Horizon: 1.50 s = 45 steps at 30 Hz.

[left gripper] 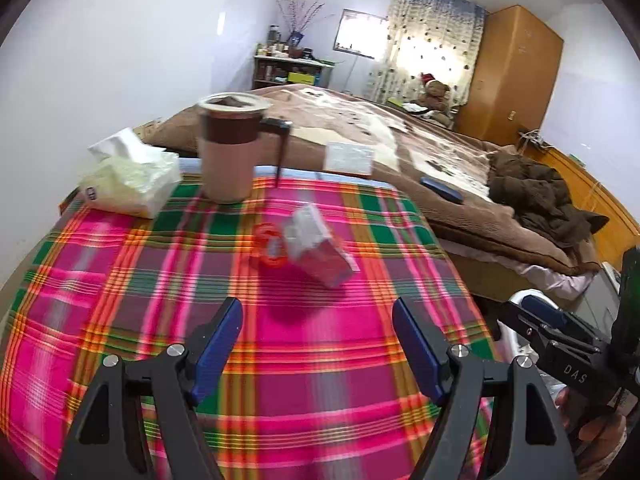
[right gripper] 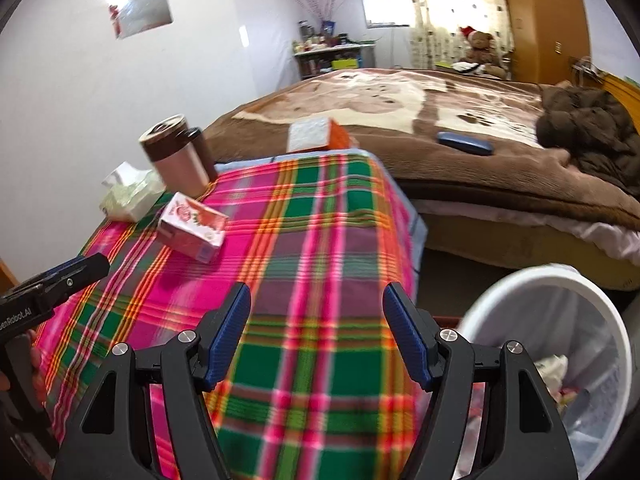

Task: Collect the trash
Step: 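Move both open tools back over the table toward the jelly cup and juice carton, then grasp the red jelly cup with the left tool while the right tool grasps the pink juice carton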

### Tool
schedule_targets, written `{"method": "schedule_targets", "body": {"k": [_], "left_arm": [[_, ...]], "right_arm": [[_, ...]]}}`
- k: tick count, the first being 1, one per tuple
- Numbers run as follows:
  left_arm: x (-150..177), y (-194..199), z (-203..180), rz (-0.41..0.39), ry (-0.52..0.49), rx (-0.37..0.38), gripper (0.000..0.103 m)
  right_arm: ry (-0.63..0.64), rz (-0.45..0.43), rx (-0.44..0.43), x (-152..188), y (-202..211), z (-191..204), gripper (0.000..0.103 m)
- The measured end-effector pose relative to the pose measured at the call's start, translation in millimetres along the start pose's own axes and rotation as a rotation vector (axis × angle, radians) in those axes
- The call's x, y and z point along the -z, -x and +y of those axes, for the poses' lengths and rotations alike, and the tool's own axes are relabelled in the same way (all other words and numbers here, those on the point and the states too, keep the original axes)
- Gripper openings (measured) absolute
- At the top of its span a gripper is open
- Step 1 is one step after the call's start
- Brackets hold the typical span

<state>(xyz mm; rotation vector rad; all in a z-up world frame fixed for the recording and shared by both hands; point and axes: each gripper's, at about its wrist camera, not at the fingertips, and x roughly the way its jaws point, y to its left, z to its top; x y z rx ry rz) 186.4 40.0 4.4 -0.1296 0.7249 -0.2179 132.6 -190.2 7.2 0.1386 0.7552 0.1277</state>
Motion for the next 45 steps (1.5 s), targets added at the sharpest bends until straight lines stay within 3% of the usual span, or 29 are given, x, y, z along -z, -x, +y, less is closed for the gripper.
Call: {"method": "schedule_targets", "body": {"k": [16, 26, 34, 45], "left_arm": [[-13.5, -27.8, 59.8, 0.031, 0.011, -0.067, 0.079], [-17.2, -46.9, 77.4, 0.062, 0.016, -0.065, 0.079], [-19.4, -54.3, 79.2, 0.074, 0.014, -0.044, 0.079], [-28.8, -62.6, 71.5, 0.075, 0.0, -0.024, 0.079]], "right_arm": [[0.021, 0.052, -0.124, -46.6, -61.3, 63.6, 0.07], [0.134, 0.098, -0.139, -62.2, -97.2, 103.8, 0.07], [0.139, 0.082, -0.154, -51.2, -76.1, 83.1, 0.07], [0.103, 0.082, -0.038, -36.3, -56.0, 42.7, 0.07]]}}
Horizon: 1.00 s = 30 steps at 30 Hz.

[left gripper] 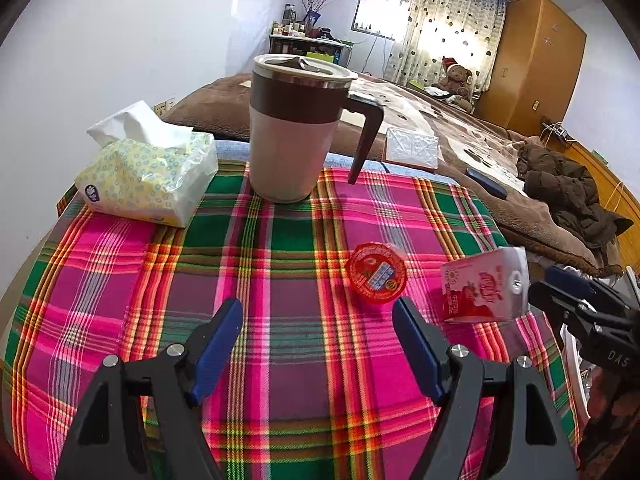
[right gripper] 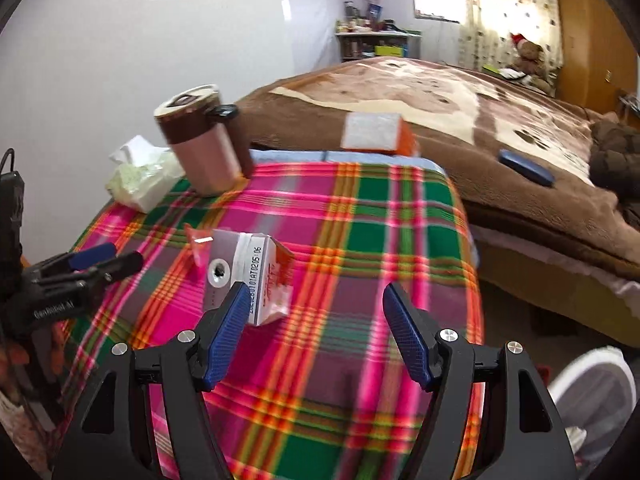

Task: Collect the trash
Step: 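Grasp the red jelly cup with the left tool while the right tool grasps the pink juice carton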

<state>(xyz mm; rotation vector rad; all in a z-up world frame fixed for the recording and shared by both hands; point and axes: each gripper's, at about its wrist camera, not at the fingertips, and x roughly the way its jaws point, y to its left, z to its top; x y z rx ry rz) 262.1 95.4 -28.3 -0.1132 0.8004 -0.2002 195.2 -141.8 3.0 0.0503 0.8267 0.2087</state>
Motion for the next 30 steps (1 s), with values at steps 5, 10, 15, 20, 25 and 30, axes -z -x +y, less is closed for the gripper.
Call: {"method": "schedule_targets", "body": {"k": [5, 10, 15, 20, 25, 30], "left_arm": [[-4.7, -7.3, -3.9, 0.007, -0.01, 0.009, 0.079], [-7.9, -15.7, -8.1, 0.021, -0.011, 0.033, 0.079], [-12.3, -23.0, -8.3, 0.03, -0.009, 0.039, 0.08], [-18.3, -28.7, -13.2, 0.027, -0.038, 0.056, 0.08], [-23.8, -36.7, -19.4, 0.039, -0.081, 0.076, 0.08], [-29.1, -54.1, -22.9, 0.073, -0.106, 0.103, 0.081]], "right_arm": [[-0.027, 0.021, 0.022, 8.6, 1.6, -10.6, 0.07], [-0.064, 0.002, 0.028, 15.7, 10.8, -18.2, 0.07], [-0.043, -0.019, -0.035, 23.1, 15.9, -15.1, 0.07], [0.016, -0.029, -0.133, 27.9, 11.3, -0.3, 0.07], [0.085, 0.02, -0.129, 28.3, -7.4, 14.3, 0.07], [0.108, 0.047, -0.127, 24.9, -21.4, 16.9, 0.07]]}}
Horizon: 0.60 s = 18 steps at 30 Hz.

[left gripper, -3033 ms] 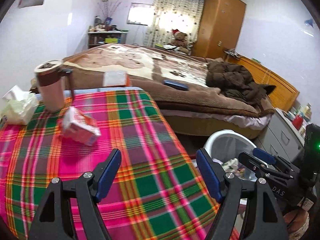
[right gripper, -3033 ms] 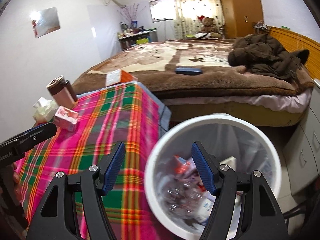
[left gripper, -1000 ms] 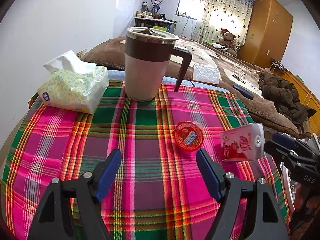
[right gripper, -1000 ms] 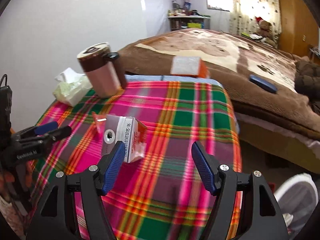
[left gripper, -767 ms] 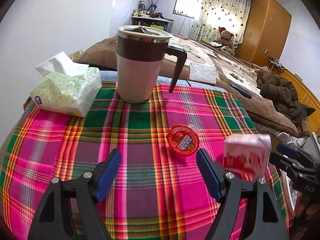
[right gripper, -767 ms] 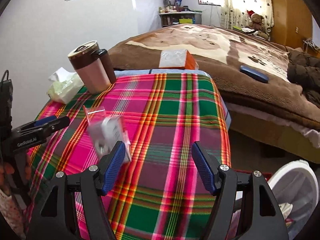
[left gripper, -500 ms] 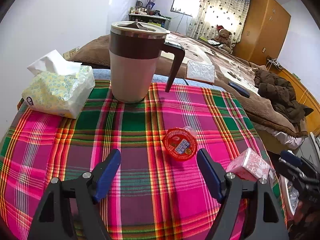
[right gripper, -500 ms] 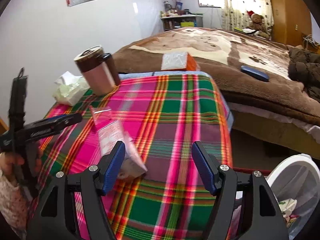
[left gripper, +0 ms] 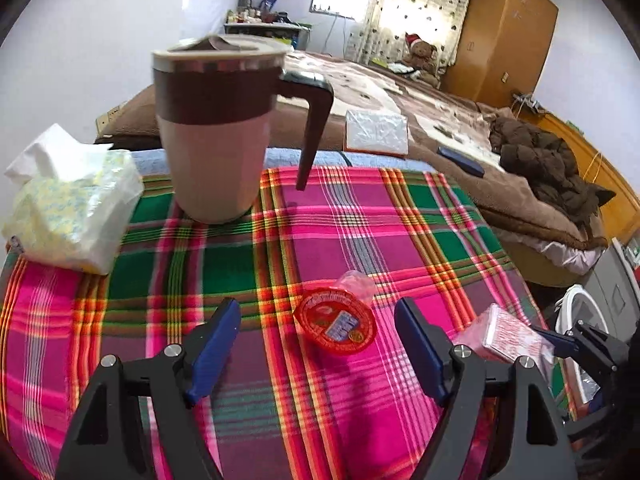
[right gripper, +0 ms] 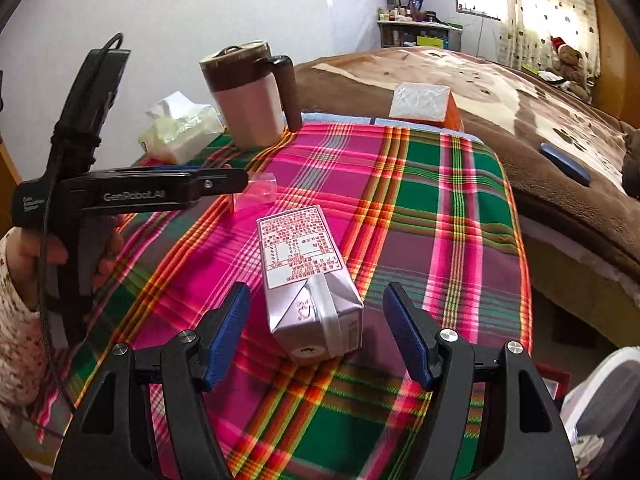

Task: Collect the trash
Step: 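Grasp the red jelly cup with the left tool while the right tool grasps the pink juice carton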

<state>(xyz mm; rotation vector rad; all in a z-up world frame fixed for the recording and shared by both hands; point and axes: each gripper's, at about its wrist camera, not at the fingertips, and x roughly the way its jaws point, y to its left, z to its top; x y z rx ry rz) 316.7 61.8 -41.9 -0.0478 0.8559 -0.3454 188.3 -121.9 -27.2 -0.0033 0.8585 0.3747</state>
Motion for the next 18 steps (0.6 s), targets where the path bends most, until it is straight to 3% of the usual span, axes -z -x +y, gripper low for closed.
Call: {"method": "schedule_targets", "body": {"k": [1, 3, 11, 18], "left_arm": [[-1.0, -3.9, 0.2, 0.006, -0.004, 0.002, 0.081], [-3.1, -11.3, 1.4, 0.02, 0.002, 0.017, 0.081], [-2.2, -23.3, 0.8, 0.048, -0.004, 0.06, 0.08], [-1.5, -24.5, -0.1, 0.048, -0.012, 0.037, 0.045]], "right_arm": [[-0.003, 0.004, -0.001, -0.4, -1.8, -0.8, 0.068], [-0.012, 0.014, -0.012, -0.2, -4.7, -3.3, 0.055], [-0.014, 0.023, -0.045, 2.7, -6.7, -1.7, 0.042], [-0.009, 0.012, -0.05, 4.0, -1.3, -1.2, 0.04]]}}
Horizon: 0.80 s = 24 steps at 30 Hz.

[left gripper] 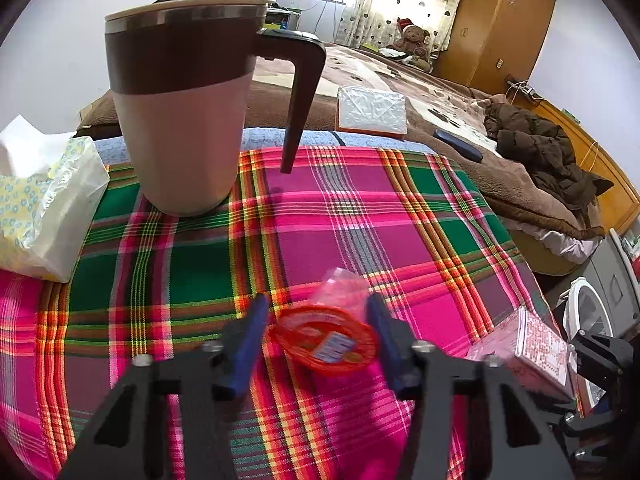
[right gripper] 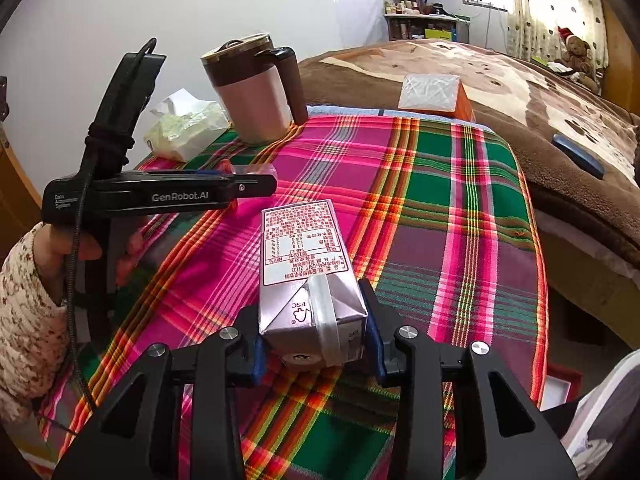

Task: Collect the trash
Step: 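Grasp the red jelly cup with the left tool while the right tool grasps the pink juice carton, then carry jelly cup and carton over the wastebasket and open both tools to drop them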

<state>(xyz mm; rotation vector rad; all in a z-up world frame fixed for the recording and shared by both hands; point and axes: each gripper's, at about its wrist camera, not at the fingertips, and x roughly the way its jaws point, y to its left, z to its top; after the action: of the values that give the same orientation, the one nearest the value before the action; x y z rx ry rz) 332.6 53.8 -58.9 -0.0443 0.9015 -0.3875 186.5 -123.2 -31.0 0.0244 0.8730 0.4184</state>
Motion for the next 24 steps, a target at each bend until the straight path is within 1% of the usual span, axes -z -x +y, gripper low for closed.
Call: {"method": "schedule_targets", "body": {"k": [5, 9, 12, 17, 24], "left_arm": [[2.7, 4.2, -0.8, 0.0, 0.001, -0.003, 0.045], [6.8, 16.9, -6.2, -0.028, -0.007, -0.022, 0.045], [9.4, 30.6, -12.6, -0.05, -0.007, -0.019, 0.045], [14.9, 53.8, -29.5, -0.077, -0.035, -0.015, 0.045], [27.7, 83.1, -55.6, -0.113, -0.051, -0.004, 0.045]], "right_arm": [[-0.02, -0.01, 0.006, 1.4, 3.2, -3.6, 0.039], [-0.031, -0.029, 0.008, 2.3, 9.1, -5.3, 0.039], [-0.043, -0.045, 0.006, 3.4, 16.9, -5.8, 0.039], [-0.064, -0.079, 0.017, 6.9, 34.5, -7.5, 0.039], [-0.089, -0.124, 0.036, 14.5, 62.6, -13.8, 0.039]]}}
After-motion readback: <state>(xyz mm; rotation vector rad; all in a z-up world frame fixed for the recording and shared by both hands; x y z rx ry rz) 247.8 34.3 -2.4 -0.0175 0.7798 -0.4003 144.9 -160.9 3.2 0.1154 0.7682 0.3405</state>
